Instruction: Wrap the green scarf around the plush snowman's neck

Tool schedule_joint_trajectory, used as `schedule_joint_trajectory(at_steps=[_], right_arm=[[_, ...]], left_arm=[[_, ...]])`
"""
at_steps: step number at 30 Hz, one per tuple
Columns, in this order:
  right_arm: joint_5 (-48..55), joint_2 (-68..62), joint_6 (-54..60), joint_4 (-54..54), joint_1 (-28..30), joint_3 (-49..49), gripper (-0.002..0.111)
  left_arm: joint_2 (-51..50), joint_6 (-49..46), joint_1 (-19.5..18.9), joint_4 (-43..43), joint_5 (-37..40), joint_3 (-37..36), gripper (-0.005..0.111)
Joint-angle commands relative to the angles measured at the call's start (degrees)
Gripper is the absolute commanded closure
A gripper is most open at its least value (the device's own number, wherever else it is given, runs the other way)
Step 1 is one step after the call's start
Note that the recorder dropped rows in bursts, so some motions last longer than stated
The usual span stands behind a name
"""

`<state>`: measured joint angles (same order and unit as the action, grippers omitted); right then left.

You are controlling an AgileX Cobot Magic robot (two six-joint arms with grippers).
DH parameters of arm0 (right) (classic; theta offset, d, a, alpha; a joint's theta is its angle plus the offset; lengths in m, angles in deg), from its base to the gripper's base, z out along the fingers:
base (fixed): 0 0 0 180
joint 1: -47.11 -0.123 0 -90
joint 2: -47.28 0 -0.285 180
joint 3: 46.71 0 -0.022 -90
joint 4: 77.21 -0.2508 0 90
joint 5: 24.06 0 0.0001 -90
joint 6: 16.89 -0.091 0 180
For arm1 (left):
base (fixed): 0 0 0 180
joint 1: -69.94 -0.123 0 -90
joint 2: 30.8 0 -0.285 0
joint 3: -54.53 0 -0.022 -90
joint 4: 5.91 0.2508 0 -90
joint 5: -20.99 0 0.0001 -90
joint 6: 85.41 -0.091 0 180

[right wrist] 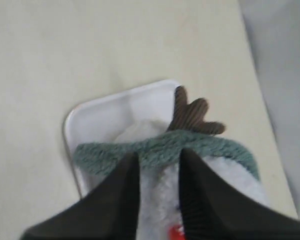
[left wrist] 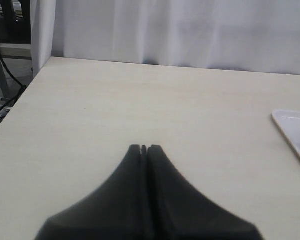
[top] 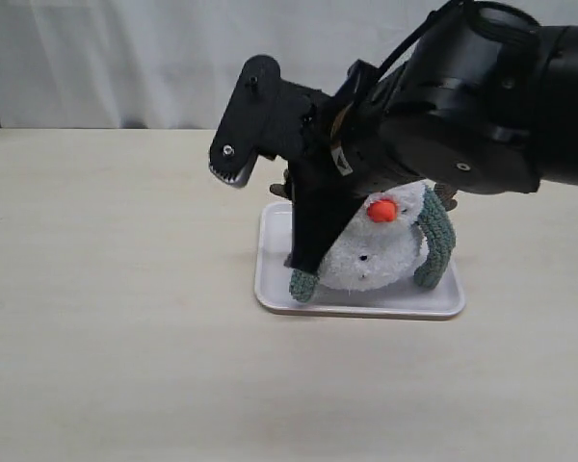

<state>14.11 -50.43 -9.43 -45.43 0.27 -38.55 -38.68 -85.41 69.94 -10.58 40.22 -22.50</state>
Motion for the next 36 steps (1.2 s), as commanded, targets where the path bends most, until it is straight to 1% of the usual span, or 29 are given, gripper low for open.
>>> schedule_joint_trajectory(at_steps=[1, 3, 5, 9, 14, 16, 23, 36], right_arm=[[-6.53, -0.97, -14.79, 9.69, 1.05, -0.84, 0.104], [-5.57, -2.89, -20.84, 8.76, 2.89, -3.24, 0.104], [-1.52, -5.56, -23.90, 6.77, 5.11, -6.73, 0.104], [5.98, -11.04, -24.23, -0.80, 9.63, -14.50, 0.104], [7.57, -17.12, -21.48, -11.83, 13.26, -20.81, 0.104], [7.57, -18.49, -20.43, -13.83, 13.53, -21.61, 0.104], [9.83, -22.37, -20.01, -14.00, 13.53, -21.60, 0.104], [9.90, -23.92, -19.47, -14.14, 13.40, -22.23, 0.104]], left_arm=[[0.10, 0.00, 0.08, 0.04, -0.71, -0.19, 0.107], [0.10, 0.00, 0.08, 0.04, -0.71, -0.19, 0.107], [0.10, 0.00, 0.08, 0.04, -0.71, -0.19, 0.107], [0.10, 0.00, 0.08, 0.04, -0.71, -0.19, 0.107], [0.10, 0.00, 0.08, 0.04, -0.71, -0.19, 0.107], [0.10, 0.00, 0.08, 0.04, -0.71, -0.19, 0.107], [0.10, 0.00, 0.08, 0.04, -0.71, -0.19, 0.107], [0.10, 0.00, 0.08, 0.04, -0.71, -0.19, 0.107]])
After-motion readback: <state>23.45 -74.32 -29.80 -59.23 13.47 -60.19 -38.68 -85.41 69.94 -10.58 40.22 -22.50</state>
